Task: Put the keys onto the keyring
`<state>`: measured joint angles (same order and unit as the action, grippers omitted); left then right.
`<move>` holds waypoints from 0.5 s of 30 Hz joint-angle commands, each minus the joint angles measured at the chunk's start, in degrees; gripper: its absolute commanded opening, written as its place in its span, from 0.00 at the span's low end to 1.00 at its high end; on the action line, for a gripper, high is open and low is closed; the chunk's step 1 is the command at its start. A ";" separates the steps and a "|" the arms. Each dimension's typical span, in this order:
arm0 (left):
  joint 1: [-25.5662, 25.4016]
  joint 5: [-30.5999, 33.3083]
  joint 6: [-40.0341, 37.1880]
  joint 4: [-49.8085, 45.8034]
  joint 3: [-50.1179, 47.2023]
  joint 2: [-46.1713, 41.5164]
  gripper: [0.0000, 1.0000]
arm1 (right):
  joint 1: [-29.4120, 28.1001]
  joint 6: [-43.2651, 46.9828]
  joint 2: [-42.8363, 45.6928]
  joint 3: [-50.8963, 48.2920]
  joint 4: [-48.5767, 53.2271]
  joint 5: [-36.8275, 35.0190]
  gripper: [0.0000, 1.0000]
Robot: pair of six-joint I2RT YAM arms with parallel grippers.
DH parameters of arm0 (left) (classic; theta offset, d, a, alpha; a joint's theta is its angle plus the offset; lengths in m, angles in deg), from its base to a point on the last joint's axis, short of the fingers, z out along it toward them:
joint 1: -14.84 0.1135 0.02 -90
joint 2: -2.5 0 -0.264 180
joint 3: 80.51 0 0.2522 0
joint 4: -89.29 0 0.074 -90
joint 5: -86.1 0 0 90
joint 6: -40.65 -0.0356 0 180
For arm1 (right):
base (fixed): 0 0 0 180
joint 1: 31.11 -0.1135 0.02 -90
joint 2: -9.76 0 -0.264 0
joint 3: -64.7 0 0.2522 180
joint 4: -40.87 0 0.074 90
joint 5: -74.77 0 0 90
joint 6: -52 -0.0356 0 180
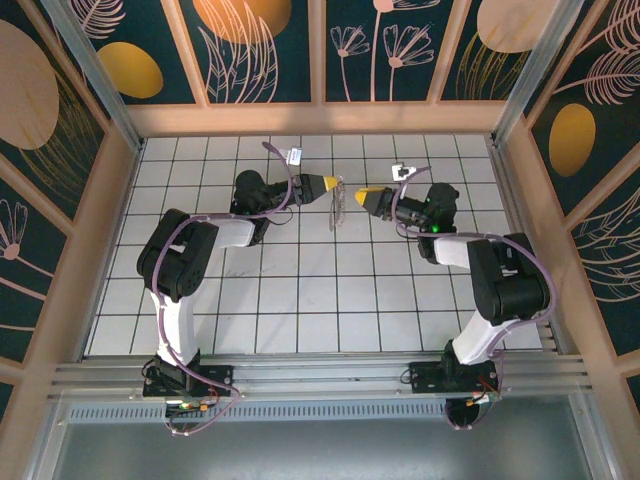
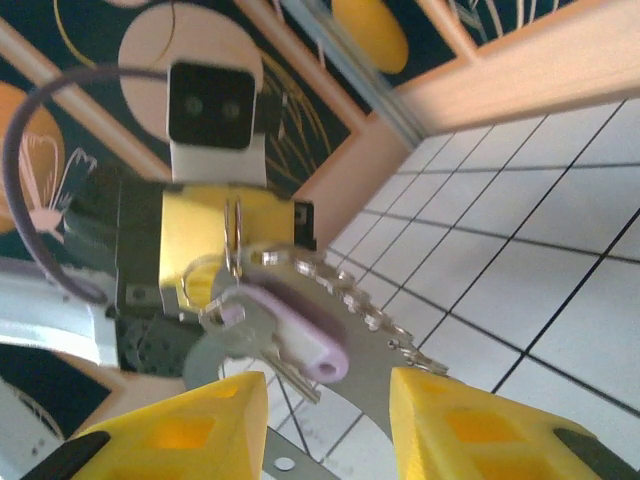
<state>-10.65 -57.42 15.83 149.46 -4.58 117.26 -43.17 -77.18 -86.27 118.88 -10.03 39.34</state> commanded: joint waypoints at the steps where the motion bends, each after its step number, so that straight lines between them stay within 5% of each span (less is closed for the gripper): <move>1: -0.34 0.23 0.64 4.03 0.31 0.07 0.00 | -0.32 -6.66 2.17 -0.12 -5.29 -8.35 0.38; 15: -0.34 0.34 1.26 4.81 0.32 0.46 0.00 | -7.02 -13.49 0.16 4.07 -7.46 -20.24 0.38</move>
<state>-10.65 -57.42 16.56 149.74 -4.58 117.29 -49.48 -88.63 -85.71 120.80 -13.37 21.98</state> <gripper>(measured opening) 0.049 0.379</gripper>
